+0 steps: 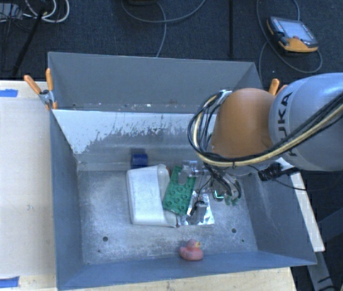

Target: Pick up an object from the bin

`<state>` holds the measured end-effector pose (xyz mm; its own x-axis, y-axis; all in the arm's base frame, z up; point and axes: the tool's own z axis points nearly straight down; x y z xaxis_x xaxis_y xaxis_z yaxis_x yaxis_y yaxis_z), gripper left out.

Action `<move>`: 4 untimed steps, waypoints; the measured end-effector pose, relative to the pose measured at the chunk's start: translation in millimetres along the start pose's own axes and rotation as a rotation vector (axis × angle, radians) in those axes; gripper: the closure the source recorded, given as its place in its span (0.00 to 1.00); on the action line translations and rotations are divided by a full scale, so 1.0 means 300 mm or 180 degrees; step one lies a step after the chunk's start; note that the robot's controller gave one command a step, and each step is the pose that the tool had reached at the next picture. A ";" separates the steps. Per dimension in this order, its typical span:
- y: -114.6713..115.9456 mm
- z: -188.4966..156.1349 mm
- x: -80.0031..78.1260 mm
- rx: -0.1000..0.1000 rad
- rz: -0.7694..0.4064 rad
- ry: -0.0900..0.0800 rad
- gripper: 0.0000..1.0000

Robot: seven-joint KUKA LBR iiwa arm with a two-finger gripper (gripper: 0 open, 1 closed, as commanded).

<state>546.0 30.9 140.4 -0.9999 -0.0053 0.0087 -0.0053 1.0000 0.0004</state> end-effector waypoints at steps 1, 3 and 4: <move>-0.054 0.239 -0.080 -0.0002 0.0497 -0.0037 0.00; -0.084 -0.186 -0.143 0.0009 -0.1108 -0.0047 1.00; -0.057 -0.550 -0.114 0.0010 -0.1026 -0.0062 1.00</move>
Offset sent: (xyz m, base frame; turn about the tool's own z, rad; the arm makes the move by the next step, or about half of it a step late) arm 0.0224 -0.0163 -0.0704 0.1557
